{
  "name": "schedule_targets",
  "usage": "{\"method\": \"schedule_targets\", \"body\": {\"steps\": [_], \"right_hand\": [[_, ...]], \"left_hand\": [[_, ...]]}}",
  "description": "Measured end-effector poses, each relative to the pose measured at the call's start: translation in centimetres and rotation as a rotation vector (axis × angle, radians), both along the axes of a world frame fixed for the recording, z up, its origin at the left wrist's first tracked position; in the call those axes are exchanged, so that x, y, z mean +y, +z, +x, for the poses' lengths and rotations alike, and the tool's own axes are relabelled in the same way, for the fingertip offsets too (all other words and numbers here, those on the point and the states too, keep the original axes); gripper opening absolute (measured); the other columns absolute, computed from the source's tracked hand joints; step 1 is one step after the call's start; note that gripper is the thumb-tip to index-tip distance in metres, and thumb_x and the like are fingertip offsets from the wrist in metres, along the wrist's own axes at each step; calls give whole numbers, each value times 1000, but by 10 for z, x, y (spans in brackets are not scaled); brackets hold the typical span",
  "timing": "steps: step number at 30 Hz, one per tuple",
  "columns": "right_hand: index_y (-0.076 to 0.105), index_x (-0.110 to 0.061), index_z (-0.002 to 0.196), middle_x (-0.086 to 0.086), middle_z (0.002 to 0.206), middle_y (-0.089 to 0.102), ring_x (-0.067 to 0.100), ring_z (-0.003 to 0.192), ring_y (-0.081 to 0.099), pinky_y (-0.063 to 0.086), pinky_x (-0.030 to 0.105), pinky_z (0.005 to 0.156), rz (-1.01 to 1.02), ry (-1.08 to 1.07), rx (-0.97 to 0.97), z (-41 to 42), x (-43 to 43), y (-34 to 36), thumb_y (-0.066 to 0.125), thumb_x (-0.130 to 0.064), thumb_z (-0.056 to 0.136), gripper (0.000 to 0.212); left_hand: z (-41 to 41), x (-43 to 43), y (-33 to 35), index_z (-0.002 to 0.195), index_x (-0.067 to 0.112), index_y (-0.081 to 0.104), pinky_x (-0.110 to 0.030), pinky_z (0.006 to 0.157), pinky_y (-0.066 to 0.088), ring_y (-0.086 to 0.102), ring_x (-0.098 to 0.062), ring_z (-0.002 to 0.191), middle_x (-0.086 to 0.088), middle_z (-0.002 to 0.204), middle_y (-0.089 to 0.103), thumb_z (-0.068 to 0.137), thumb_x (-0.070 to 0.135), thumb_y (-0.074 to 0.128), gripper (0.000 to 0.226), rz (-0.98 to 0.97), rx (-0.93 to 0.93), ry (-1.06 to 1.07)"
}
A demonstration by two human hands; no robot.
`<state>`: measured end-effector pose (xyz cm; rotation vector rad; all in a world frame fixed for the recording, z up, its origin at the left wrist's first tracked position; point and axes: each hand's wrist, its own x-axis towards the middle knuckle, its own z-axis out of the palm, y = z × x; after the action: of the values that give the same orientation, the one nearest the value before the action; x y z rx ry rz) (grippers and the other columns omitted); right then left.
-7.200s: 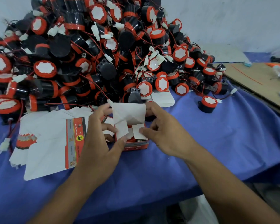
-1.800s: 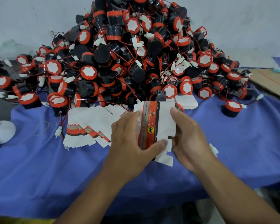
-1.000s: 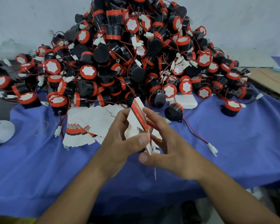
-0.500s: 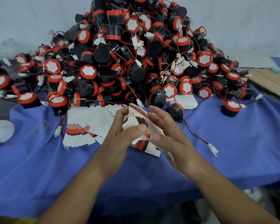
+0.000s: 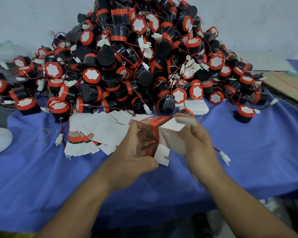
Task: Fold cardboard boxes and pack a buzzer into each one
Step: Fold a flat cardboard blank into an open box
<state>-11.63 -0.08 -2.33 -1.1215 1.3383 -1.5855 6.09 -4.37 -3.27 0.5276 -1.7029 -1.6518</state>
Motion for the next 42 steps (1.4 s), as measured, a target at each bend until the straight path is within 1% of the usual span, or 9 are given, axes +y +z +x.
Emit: {"method": "schedule_targets", "body": {"steps": [4,5,8,12,20,24,30,35,42], "right_hand": [[64,-8,120,10,116,72,29,106,71,60,50,87,57,-3,-123,-3,-2,-1,65,-14,97,24],[63,-6,120,7,112,74,24,98,73,62,41,78,41,-9,-110,-3,-1,-1,68,-9,94,26],[61,-11,118,3,112,73,12,86,74,58,27,64,12,-81,-2,-1,0,-2,82,-11,81,42],[55,-23,126,-1,125,66,10,97,73,61,31,76,44,-177,27,-1,-1,-3,89,-47,65,73],[58,5,131,24,125,67,36,108,67,61,40,85,127,289,-572,10,-2,-2,74,-18,81,58],[57,1,131,27,128,64,50,119,59,51,56,90,180,236,-487,10,-3,-6,46,3,94,40],[67,-1,109,33,116,63,54,110,60,51,62,95,75,97,-286,7,-1,-3,44,8,100,26],[72,-12,102,14,100,74,37,97,69,61,48,79,-7,33,-152,1,-2,0,46,9,94,35],[62,-2,98,28,96,64,38,91,65,53,63,82,-25,65,69,0,-3,-4,42,0,88,23]], "left_hand": [[-15,2,2,109,26,61,-39,102,47,61,11,108,23,99,73,92,5,61,28,33,-124,119],[-17,3,6,101,25,69,-39,100,47,64,10,103,24,95,74,98,18,56,15,32,-81,142],[-17,11,14,123,9,69,-50,106,45,63,-29,120,-11,124,69,92,50,56,53,126,67,145],[-14,8,14,129,-1,61,-57,104,45,61,-38,121,-21,128,64,95,22,59,41,142,148,167],[-5,-1,10,121,9,69,-35,89,55,66,-33,113,-16,120,70,80,22,79,44,234,283,138],[-4,-2,9,131,13,61,-34,86,57,67,-29,114,-11,124,69,74,23,85,63,226,239,195],[-3,2,6,146,61,-3,-25,98,49,36,4,136,38,140,26,48,67,86,133,-165,-141,543],[1,1,8,152,48,-9,-56,114,31,14,-15,149,25,156,5,52,82,74,134,-552,-354,667],[-2,7,-4,150,50,10,-35,100,48,28,-2,136,27,141,25,61,75,74,113,-569,-500,433]]}}
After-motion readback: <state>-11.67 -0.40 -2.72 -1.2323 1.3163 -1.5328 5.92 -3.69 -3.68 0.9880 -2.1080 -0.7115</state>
